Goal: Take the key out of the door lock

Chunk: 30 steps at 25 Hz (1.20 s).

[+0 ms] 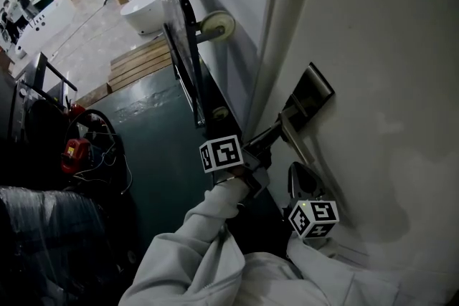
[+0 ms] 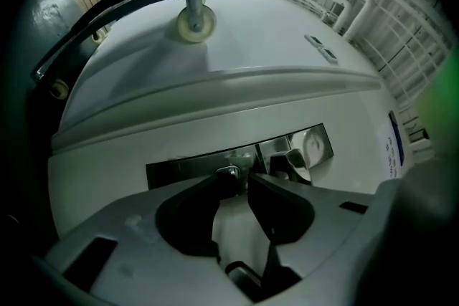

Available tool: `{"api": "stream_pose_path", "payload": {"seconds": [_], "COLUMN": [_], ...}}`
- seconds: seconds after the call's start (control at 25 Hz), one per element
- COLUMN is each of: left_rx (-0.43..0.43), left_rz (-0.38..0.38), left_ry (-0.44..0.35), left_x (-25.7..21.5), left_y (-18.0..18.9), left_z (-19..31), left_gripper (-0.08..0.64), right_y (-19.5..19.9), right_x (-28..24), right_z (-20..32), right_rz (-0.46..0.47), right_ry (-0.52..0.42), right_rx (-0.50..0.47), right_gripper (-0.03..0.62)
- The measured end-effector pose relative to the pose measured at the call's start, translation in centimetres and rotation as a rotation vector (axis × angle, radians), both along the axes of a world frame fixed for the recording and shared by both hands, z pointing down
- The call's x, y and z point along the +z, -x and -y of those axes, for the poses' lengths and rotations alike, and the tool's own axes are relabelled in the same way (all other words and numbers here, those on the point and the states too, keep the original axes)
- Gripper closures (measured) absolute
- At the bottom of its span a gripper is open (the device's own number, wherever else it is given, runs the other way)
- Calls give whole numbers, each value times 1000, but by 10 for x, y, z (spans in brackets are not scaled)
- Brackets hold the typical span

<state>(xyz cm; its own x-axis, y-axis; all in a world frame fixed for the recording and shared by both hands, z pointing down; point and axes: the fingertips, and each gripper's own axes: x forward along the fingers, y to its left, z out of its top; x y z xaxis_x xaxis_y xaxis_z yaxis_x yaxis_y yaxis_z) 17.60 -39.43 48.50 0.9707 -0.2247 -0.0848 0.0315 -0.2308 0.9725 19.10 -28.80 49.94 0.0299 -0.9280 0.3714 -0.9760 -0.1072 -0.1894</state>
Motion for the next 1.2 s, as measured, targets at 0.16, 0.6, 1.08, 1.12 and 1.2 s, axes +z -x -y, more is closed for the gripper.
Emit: {"api": "stream_pose_path", "payload": {"seconds": [0.16, 0.6, 1.08, 1.12, 1.2], "left_rx": [-11, -15, -23, -22, -23], "left_rz": [-17, -41, -21, -19, -20], "left_ry": [16, 58, 134, 134, 144], "left_x": [-1, -1, 0, 1, 1], "left_y": [-5, -10, -8, -8, -8], "left_z": [5, 8, 7, 7, 7], "left_gripper": [476, 532, 534, 534, 534], "right_y": [-1, -4, 2, 2, 2], "right_x": [0, -1, -7, -7, -7], "right_z": [1, 3, 6, 6, 6], "right_rz": [-4, -9, -14, -14, -15], "right_ry": [6, 9, 7, 7, 8], "right_rx": [-8, -13, -32, -33, -33], "right_gripper": [540, 540, 540, 540, 541]}}
